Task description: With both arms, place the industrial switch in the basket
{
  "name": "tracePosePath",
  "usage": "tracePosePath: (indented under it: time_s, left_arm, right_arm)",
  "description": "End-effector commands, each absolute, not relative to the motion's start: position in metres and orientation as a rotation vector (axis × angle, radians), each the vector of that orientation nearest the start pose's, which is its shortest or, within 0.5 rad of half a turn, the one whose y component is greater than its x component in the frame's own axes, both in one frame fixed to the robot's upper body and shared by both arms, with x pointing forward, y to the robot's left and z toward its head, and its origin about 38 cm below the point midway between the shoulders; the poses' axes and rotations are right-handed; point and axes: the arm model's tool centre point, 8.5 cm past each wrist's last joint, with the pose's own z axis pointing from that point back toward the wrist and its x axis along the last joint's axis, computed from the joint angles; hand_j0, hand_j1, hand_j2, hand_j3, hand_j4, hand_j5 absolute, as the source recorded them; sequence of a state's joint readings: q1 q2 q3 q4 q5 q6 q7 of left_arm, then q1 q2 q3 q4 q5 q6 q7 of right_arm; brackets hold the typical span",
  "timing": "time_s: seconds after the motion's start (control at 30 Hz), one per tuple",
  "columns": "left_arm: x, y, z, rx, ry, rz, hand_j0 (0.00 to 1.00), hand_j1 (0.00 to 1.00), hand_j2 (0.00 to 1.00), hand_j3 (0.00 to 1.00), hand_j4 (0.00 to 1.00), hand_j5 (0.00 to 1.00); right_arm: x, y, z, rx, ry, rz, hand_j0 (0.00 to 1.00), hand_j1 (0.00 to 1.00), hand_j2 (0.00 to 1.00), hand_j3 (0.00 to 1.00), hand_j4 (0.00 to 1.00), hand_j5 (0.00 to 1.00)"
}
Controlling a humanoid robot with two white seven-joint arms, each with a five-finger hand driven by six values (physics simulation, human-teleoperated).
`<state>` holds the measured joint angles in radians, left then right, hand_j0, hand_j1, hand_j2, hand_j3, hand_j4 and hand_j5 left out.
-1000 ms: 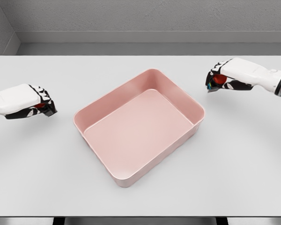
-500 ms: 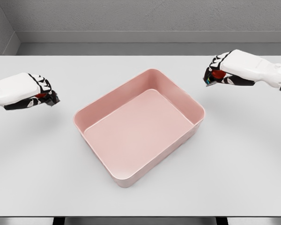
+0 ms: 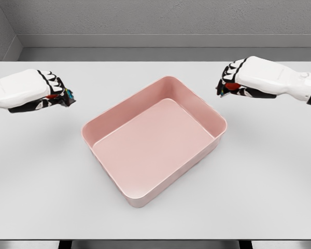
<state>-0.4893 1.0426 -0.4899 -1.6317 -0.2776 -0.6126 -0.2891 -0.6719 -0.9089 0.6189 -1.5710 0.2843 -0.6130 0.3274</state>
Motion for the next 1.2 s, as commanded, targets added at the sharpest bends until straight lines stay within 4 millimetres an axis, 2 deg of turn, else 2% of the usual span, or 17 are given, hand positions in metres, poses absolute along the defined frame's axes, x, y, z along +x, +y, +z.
tracePosePath:
  time_s: [0.0, 0.13, 0.43, 0.8, 1.17]
  left_arm:
    - [0.389, 0.338, 0.271, 0.5, -1.67, -1.961, 0.47, 0.47, 0.47, 0.47, 0.47, 0.47]
    - [0.388, 0.333, 0.274, 0.492, -1.694, -1.959, 0.47, 0.47, 0.47, 0.47, 0.47, 0.47]
    - [0.377, 0.307, 0.281, 0.452, -1.771, -2.001, 0.47, 0.47, 0.47, 0.47, 0.47, 0.47]
    - [0.367, 0.282, 0.283, 0.397, -1.843, -2.033, 0.47, 0.47, 0.47, 0.47, 0.47, 0.47]
    - [0.37, 0.267, 0.286, 0.377, -1.904, -2.014, 0.47, 0.47, 0.47, 0.47, 0.47, 0.47]
  right_arm:
    - [0.416, -0.288, 0.28, 0.587, 2.336, -2.648, 0.49, 0.49, 0.49, 0.49, 0.49, 0.49]
    - [0.409, -0.279, 0.286, 0.564, 2.313, -2.616, 0.49, 0.49, 0.49, 0.49, 0.49, 0.49]
    - [0.395, -0.261, 0.292, 0.502, 2.276, -2.575, 0.49, 0.49, 0.49, 0.49, 0.49, 0.49]
    - [0.389, -0.252, 0.295, 0.474, 2.268, -2.547, 0.5, 0.5, 0.5, 0.5, 0.5, 0.5]
    - [0.389, -0.252, 0.296, 0.477, 2.269, -2.541, 0.5, 0.5, 0.5, 0.5, 0.5, 0.5]
